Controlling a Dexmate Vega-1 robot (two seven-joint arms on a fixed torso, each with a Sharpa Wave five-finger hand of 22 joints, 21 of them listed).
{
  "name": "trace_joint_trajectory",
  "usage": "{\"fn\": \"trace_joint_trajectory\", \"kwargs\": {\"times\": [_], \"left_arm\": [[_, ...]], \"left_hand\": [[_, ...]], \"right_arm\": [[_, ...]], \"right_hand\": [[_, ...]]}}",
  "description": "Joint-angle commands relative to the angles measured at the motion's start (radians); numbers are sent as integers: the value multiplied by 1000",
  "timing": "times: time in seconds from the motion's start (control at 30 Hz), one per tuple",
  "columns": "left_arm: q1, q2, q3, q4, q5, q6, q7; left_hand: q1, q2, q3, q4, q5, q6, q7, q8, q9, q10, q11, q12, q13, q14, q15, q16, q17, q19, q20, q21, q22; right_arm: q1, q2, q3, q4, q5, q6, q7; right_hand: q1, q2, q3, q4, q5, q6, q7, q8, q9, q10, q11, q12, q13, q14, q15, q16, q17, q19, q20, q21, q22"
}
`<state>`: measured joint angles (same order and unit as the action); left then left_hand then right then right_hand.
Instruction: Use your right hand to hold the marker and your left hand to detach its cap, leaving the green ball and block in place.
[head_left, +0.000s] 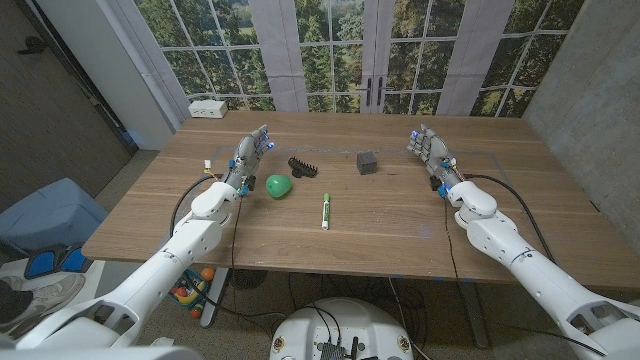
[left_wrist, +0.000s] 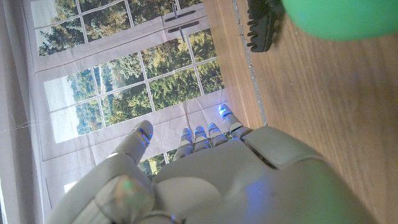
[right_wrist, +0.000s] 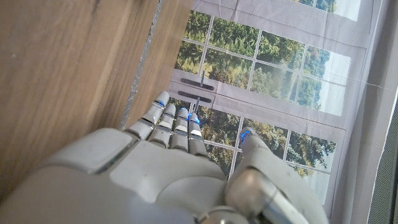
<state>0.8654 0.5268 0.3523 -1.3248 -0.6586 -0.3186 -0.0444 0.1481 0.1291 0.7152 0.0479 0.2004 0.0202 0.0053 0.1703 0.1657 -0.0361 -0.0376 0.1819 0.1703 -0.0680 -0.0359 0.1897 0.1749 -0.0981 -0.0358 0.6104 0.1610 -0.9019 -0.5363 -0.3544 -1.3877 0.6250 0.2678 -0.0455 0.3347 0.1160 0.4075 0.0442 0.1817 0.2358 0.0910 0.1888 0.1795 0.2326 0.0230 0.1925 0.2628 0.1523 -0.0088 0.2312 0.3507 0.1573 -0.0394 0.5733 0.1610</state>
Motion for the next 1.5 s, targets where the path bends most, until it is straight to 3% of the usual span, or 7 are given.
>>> {"fn": "trace_joint_trajectory", "kwargs": {"times": [0.03,0.2,0.33,0.4,0.87,1.5], "left_arm": [[23,11,-17,-23,1,-41,-3],[26,15,-21,-24,3,-42,3],[29,19,-24,-27,6,-44,6],[30,22,-24,-28,4,-43,2],[25,24,-23,-19,10,-53,-8],[5,17,-12,5,15,-59,-26]], "left_hand": [[8,45,7,-2,5,8,-2,6,3,1,-9,6,2,-6,-12,3,3,-6,-34,6,5],[8,43,7,-4,5,8,-3,6,3,2,-7,7,2,-5,-13,2,2,-4,-35,3,5],[8,42,7,-6,5,9,-3,6,3,4,-7,7,2,-5,-13,2,1,-3,-35,1,5],[9,42,6,-7,5,9,-3,6,3,5,-7,8,2,-4,-13,2,1,-2,-35,0,5],[8,38,3,-14,3,13,-3,8,3,8,-7,8,2,-3,-14,0,-1,5,-31,-6,5],[4,34,1,-19,2,16,-4,8,3,11,-5,8,2,0,-15,-1,-1,13,-31,-16,6]], "right_arm": [[-79,-27,11,-141,-63,-16,-131],[-82,-33,9,-156,-81,-33,-153],[-89,-46,0,-184,-124,-57,-191],[-93,-50,-6,-200,-153,-64,-214],[-127,-104,-34,-342,-330,-188,-344],[-165,-138,-75,-487,-533,-355,-449]], "right_hand": [[10,0,4,-5,3,8,4,6,2,9,-1,7,0,8,1,5,1,12,3,5,5],[14,0,4,-15,2,7,5,5,3,10,3,7,-2,11,4,6,-3,15,5,1,5],[22,-2,2,-35,-1,26,17,12,3,34,19,16,-9,35,16,14,-10,30,19,-5,6],[30,-2,1,-60,-4,48,33,18,6,67,43,26,-13,67,25,28,-13,60,37,-7,7],[69,1,14,-108,1,44,31,15,7,62,35,21,-17,66,20,31,-13,62,38,-23,8],[89,9,19,-136,5,52,21,17,8,67,29,23,-19,65,14,35,-10,67,39,-34,9]]}}
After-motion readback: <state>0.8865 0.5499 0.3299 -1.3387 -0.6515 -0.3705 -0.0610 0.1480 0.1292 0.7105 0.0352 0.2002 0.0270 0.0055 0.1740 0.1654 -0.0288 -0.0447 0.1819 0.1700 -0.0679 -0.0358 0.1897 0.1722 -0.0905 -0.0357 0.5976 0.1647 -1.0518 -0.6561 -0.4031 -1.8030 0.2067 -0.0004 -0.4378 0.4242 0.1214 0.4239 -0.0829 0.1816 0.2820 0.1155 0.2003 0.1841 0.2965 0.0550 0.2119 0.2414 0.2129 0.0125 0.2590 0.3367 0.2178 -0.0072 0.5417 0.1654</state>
